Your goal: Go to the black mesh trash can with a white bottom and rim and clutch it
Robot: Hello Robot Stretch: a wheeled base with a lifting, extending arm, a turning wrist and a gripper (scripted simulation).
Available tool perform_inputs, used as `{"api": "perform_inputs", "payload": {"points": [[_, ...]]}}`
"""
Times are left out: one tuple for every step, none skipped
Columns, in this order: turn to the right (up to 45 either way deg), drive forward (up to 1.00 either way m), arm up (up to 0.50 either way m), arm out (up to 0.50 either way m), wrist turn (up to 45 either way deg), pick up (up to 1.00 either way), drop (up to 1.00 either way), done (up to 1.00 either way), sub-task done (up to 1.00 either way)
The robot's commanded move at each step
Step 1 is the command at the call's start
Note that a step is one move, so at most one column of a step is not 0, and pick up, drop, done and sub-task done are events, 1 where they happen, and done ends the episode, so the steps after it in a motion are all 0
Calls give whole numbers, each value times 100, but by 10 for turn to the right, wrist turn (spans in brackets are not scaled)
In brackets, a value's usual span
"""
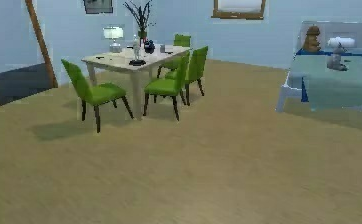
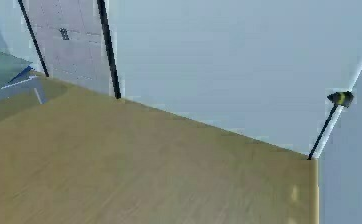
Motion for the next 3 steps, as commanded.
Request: {"api": "perform_inputs", "payload": {"points": [[300, 0, 0, 0, 0, 0, 0, 0, 0], [0, 5, 0, 0, 0, 0, 0, 0, 0], [-450, 0, 0, 0, 0, 0, 0, 0, 0]]}}
